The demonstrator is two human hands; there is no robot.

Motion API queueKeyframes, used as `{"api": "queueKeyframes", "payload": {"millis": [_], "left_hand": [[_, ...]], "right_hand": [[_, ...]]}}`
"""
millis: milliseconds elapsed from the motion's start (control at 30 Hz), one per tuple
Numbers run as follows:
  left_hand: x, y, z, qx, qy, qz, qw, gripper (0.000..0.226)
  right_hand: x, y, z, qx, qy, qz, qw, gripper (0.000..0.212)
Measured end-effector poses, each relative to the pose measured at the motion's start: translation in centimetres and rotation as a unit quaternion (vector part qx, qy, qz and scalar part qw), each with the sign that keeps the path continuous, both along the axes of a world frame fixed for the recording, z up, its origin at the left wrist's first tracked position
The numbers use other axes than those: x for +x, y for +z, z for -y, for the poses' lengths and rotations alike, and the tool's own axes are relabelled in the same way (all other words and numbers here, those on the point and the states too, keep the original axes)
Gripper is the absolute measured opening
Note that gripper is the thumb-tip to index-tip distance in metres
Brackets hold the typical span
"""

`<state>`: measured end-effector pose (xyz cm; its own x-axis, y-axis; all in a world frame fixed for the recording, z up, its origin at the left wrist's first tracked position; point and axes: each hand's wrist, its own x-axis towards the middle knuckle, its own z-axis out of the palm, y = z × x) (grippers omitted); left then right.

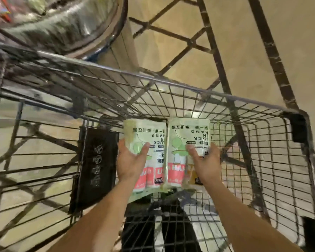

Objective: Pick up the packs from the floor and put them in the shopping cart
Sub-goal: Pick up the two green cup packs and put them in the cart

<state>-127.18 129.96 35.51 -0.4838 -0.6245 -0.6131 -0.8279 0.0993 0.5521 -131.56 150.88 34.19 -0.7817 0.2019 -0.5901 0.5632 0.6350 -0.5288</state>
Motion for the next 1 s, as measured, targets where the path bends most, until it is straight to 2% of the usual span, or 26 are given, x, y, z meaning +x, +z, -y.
{"api": "queueKeyframes", "payload": {"millis": [100,200,333,433,567,700,767,833,900,1000], "left_hand": [[-1.1,-2.6,-0.7,-0.013,-0.017,0.009,1.0,0.074],[-1.4,-4.7,-1.3,-0.016,-0.012,0.013,1.0,0.059],[-0.7,-5.9,-1.0,-0.037,-0.029,0.017,0.999,0.065],[-0.7,-6.2,0.1,-0.075,-0.056,0.07,0.993,0.059],[-1.0,-4.4,0.8,-0.091,-0.073,0.119,0.986,0.057],[-0.4,0.2,1.4,-0.124,-0.167,0.081,0.975,0.053],[-0.3,3.6,2.5,-0.204,-0.255,0.069,0.943,0.054],[0.0,7.7,4.1,-0.316,-0.328,0.08,0.887,0.061],[0.7,12.2,6.4,-0.386,-0.359,0.089,0.845,0.07],[2.9,19.8,10.3,-0.47,-0.356,0.056,0.806,0.072]], "right_hand": [[-0.2,-3.3,-0.2,0.002,0.002,0.0,1.0,0.105],[0.0,-5.2,-0.1,-0.007,0.012,0.021,1.0,0.091],[0.3,-6.6,0.8,-0.008,0.045,0.075,0.996,0.099],[-0.3,-7.1,0.8,0.01,0.095,0.135,0.986,0.102],[-1.5,-6.2,1.1,0.026,0.133,0.184,0.974,0.104],[-2.7,-2.7,2.1,0.095,0.23,0.115,0.962,0.096],[-3.6,0.1,3.1,0.121,0.296,0.052,0.946,0.09],[-4.4,3.5,4.4,0.135,0.363,-0.017,0.922,0.084],[-5.2,7.5,6.4,0.143,0.428,-0.09,0.888,0.081],[-6.2,15.0,10.1,0.131,0.482,-0.183,0.847,0.075]]}}
